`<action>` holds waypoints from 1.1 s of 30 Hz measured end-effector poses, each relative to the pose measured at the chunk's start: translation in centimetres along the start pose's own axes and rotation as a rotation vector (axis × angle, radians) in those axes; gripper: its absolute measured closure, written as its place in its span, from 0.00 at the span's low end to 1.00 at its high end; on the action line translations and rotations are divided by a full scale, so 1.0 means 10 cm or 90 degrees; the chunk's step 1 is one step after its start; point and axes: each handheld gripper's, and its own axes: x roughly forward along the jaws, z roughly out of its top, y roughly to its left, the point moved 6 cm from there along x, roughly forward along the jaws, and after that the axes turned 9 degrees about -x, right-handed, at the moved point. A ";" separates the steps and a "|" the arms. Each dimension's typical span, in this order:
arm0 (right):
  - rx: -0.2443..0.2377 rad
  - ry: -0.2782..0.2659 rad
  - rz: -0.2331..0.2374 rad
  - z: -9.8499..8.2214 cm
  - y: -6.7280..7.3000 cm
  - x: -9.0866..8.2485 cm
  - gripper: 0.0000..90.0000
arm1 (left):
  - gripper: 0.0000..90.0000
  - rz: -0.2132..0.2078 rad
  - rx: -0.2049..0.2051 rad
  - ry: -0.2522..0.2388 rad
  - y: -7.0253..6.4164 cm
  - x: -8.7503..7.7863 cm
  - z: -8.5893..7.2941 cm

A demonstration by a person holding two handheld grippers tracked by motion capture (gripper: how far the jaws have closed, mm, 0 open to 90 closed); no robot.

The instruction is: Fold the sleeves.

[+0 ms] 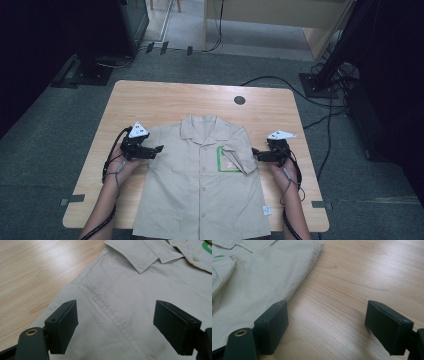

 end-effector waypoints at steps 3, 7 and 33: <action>0.000 0.000 0.000 0.00 0.00 0.00 0.21 | 0.22 -0.005 -0.004 -0.004 0.01 0.00 0.02; 0.000 0.000 0.000 0.00 0.00 0.00 0.21 | 0.22 -0.019 -0.016 -0.008 0.03 0.02 0.03; 0.004 0.001 -0.005 0.00 0.01 0.00 0.20 | 0.22 0.006 0.000 -0.001 0.19 0.10 0.13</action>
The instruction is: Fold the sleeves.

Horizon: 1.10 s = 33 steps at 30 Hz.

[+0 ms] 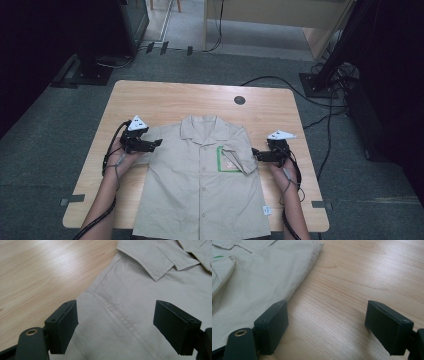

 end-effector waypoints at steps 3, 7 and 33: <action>0.001 0.000 -0.001 0.00 0.00 0.00 0.20 | 0.22 0.002 0.001 0.001 0.01 0.02 0.01; 0.002 0.001 0.000 0.00 0.01 0.00 0.20 | 0.22 0.001 0.000 0.005 0.01 0.04 -0.01; 0.003 0.001 0.000 0.00 0.01 0.00 0.20 | 0.22 0.027 -0.019 0.007 0.25 -0.04 -0.15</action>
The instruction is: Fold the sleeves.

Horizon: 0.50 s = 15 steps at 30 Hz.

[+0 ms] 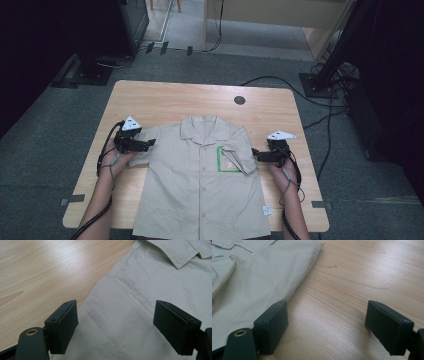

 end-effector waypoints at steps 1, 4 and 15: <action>0.000 0.000 0.000 0.00 0.00 0.00 0.20 | 0.22 0.000 -0.002 0.000 0.00 0.00 0.00; 0.000 0.000 0.000 0.00 0.00 0.00 0.20 | 0.22 0.002 -0.001 0.003 0.01 0.01 -0.02; 0.000 0.000 0.000 0.00 0.00 0.00 0.20 | 0.22 0.007 -0.002 0.007 0.08 0.00 -0.05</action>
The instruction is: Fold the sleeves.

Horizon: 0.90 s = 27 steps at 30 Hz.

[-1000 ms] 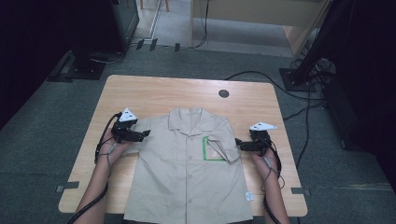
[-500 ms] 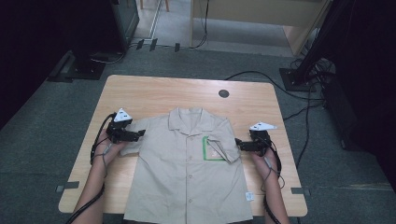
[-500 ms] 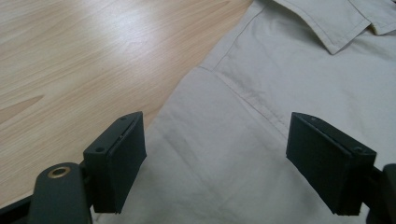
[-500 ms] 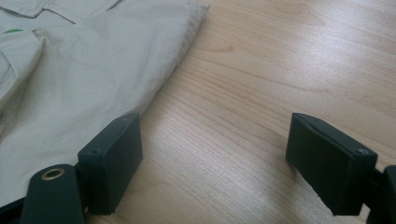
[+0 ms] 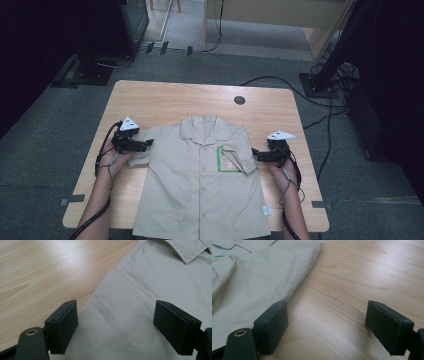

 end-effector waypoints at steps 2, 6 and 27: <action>0.000 0.000 0.000 0.00 0.00 0.00 0.20 | 0.22 0.001 -0.002 -0.001 0.01 -0.01 0.00; 0.000 0.000 0.000 0.00 0.00 0.00 0.20 | 0.22 0.002 -0.005 -0.003 0.04 -0.02 -0.01; 0.000 0.000 0.000 0.00 0.00 0.00 0.20 | 0.24 0.009 -0.016 -0.002 0.18 -0.10 -0.10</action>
